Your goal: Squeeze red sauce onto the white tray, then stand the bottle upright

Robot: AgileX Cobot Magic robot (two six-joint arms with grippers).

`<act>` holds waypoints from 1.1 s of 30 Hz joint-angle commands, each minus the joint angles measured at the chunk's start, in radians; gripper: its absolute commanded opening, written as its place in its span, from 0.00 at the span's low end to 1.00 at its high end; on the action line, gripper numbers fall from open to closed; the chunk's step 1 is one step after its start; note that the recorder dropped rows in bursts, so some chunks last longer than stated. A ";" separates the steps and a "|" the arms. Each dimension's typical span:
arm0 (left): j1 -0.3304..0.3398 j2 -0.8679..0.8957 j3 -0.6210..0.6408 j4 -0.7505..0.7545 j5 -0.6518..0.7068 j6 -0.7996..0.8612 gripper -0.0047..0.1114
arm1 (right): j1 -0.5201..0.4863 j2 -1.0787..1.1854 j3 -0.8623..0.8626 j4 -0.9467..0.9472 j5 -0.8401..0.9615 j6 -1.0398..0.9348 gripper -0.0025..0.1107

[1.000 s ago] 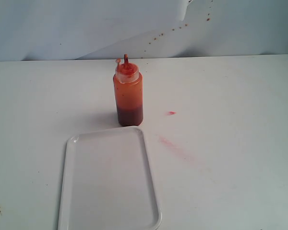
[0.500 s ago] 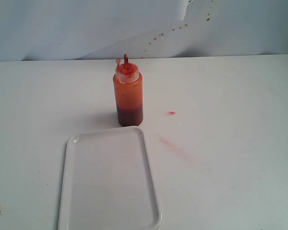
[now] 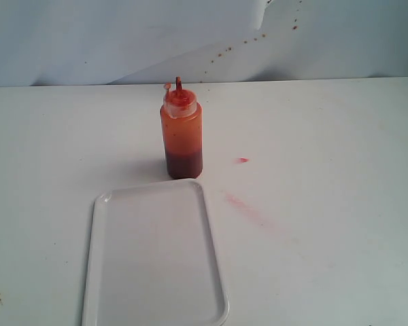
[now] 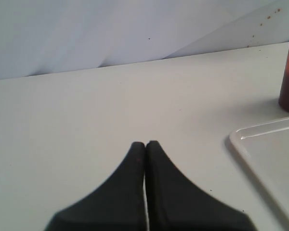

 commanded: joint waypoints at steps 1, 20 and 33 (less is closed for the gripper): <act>0.000 -0.003 0.006 0.010 -0.039 -0.001 0.04 | 0.005 -0.004 0.004 0.006 -0.013 -0.004 0.02; 0.000 -0.003 0.006 0.007 -0.408 -0.035 0.04 | 0.005 -0.004 0.004 0.006 -0.013 -0.004 0.02; 0.000 -0.003 0.006 0.012 -0.636 -0.519 0.04 | 0.005 -0.004 0.004 0.006 -0.013 -0.004 0.02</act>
